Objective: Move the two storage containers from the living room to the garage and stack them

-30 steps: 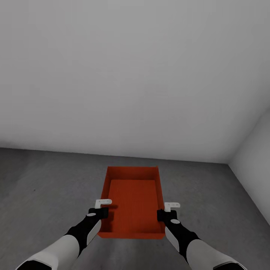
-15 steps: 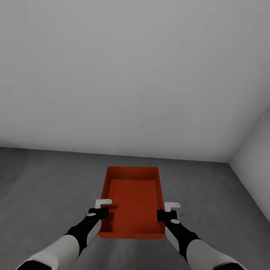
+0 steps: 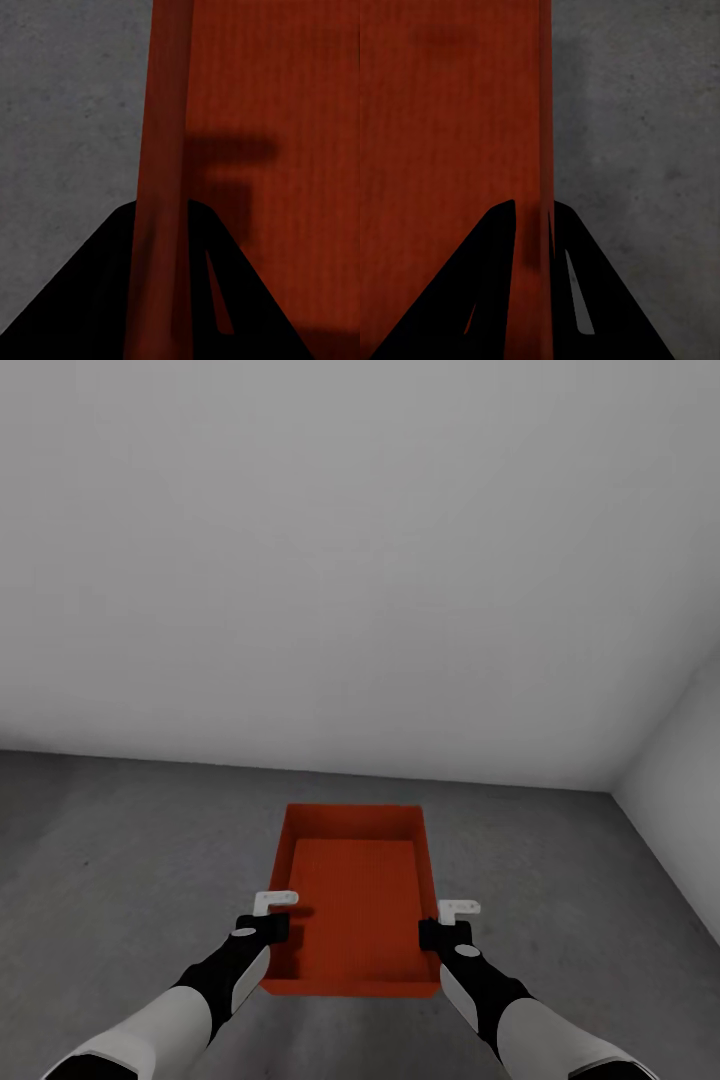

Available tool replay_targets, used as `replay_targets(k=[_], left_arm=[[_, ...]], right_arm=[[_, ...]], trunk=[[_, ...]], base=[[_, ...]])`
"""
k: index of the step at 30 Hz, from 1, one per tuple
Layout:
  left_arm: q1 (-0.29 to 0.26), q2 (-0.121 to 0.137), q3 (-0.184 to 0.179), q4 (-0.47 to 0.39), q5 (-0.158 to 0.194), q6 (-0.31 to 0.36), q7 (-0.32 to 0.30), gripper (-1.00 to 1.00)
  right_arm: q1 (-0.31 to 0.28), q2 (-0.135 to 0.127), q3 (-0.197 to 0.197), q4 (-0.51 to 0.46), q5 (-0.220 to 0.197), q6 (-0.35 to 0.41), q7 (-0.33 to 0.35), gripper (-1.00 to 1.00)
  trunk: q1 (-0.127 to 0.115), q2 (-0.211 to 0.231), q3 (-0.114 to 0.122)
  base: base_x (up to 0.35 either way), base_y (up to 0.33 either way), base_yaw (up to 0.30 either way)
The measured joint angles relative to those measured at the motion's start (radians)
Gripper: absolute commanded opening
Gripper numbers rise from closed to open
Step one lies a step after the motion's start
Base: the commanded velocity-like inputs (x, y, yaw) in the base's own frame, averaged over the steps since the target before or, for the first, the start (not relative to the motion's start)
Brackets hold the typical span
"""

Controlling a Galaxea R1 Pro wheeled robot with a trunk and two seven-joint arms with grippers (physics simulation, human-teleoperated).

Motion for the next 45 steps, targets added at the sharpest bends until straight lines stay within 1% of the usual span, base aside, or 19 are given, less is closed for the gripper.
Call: replay_targets(k=[9,21,26,45], left_arm=[[0.0,0.002,-0.004,0.0,0.006,0.0,0.0,-1.0],[0.0,0.003,-0.006,0.001,0.008,0.0,-0.001,-1.0],[0.0,0.001,-0.002,0.0,0.003,0.0,0.0,-1.0],[0.0,0.001,-0.002,-0.001,0.0,0.0,0.0,-1.0]], right_arm=[[0.0,0.002,0.001,0.0,0.0,0.001,-0.004,-1.0],[0.0,0.003,0.002,0.0,-0.001,0.001,-0.005,-1.0],[0.0,0.001,0.001,0.0,-0.001,0.001,-0.002,-1.0],[0.0,0.001,0.003,0.001,-0.004,-0.005,-0.003,-1.0]], trunk=[[0.035,-0.063,-0.029],[0.081,-0.147,-0.084],[0.1,-0.182,-0.105],[0.173,-0.315,-0.166]], base=[[0.0,0.0,0.0],[0.0,0.0,0.0],[0.0,0.0,0.0],[0.0,0.0,0.0]])
